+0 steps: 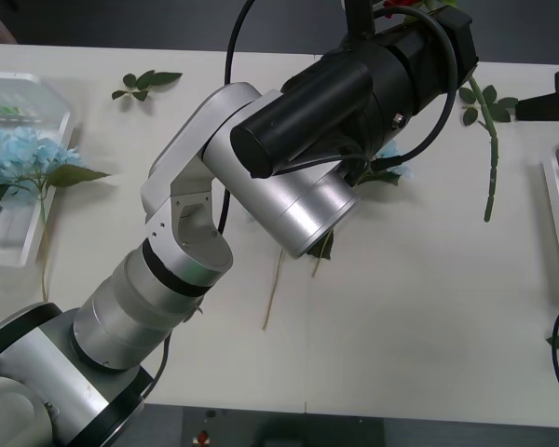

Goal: Put the red flowers into the right box and the blue flowers into the left box

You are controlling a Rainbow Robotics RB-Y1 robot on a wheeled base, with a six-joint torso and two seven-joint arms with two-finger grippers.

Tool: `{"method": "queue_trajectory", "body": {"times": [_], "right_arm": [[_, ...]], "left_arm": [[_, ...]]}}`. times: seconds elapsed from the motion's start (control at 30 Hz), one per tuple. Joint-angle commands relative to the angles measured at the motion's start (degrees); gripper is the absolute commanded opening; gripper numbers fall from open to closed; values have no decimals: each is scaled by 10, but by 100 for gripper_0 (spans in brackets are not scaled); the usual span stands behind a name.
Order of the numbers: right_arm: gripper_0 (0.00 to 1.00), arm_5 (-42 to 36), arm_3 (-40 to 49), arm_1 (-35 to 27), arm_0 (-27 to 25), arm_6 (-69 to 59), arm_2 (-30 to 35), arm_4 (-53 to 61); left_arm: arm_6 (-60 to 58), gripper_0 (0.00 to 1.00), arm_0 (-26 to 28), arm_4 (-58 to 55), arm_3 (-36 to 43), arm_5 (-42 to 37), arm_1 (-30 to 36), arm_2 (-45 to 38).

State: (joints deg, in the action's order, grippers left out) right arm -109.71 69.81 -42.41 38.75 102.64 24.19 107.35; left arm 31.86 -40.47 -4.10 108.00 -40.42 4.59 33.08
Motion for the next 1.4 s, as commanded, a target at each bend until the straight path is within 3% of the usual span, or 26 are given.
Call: {"method": "queue_trajectory", "body": {"times": [0.03,0.4,0.43,0.47,0.5,0.53,0.57,1.13,1.17,1.2,1.23,1.4], "right_arm": [[100,1,13,18,23,-28,-14,6],[100,17,17,54,30,-41,-53,6],[94,18,18,58,31,-42,-56,6],[82,18,18,59,32,-44,-56,6],[57,18,18,61,33,-46,-57,6],[41,18,18,63,33,-48,-57,6],[2,18,19,66,33,-52,-57,6],[0,18,21,77,39,-66,-52,7],[0,19,20,77,39,-67,-52,7],[0,18,21,77,39,-67,-52,7],[0,18,21,77,39,-67,-52,7],[0,18,20,77,39,-68,-48,7]], "left_arm": [[-23,0,3,8,20,9,8,-1],[-30,0,3,5,20,9,10,-2],[-30,0,3,5,20,9,10,-2],[-30,0,3,5,20,9,10,-2],[-30,0,3,5,20,9,10,-2],[-30,0,3,5,20,9,10,-2],[-30,0,3,5,20,9,10,-2],[-30,0,3,5,20,9,10,-2],[-30,24,3,5,20,9,10,-2],[-30,83,3,5,20,9,10,-2],[-30,100,3,5,20,9,10,-2],[-30,100,3,5,20,9,10,-2]]}}
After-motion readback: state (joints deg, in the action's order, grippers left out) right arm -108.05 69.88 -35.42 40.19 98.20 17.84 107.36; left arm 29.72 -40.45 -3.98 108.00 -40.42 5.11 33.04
